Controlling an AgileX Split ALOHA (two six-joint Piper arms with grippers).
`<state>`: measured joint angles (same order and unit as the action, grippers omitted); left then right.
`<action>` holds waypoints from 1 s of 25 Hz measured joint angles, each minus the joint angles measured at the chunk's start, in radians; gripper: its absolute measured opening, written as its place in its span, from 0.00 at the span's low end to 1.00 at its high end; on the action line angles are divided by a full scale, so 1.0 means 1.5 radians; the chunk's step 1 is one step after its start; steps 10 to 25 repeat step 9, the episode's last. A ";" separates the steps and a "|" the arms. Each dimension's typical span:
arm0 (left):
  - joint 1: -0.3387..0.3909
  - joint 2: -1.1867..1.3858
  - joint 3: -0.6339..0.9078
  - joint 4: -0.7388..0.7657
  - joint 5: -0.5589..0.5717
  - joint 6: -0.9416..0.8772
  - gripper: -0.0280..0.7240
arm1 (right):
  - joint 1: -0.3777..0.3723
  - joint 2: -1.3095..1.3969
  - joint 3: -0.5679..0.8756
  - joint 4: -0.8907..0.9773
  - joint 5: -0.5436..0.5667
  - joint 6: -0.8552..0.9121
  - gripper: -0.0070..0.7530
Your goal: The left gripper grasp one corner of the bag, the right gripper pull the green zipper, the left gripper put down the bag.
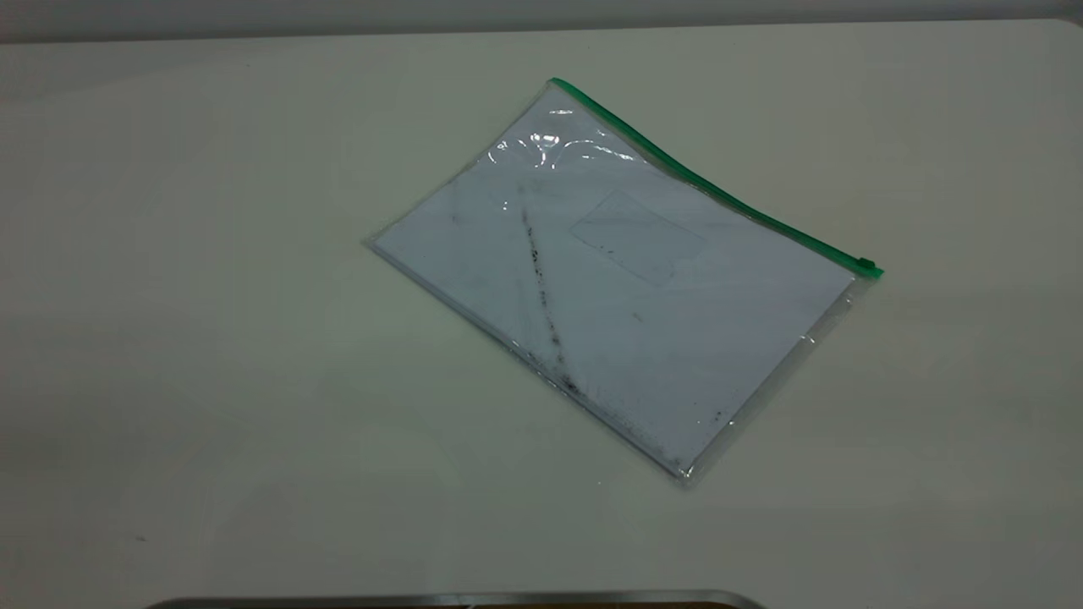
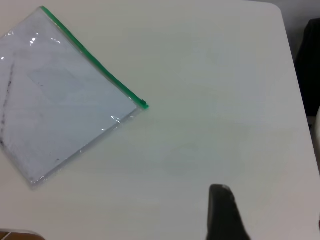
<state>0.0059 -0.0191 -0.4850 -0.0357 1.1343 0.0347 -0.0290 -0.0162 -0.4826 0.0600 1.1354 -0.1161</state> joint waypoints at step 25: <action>0.000 0.000 0.000 0.000 0.000 0.000 0.82 | 0.000 0.000 0.000 0.000 0.000 0.000 0.55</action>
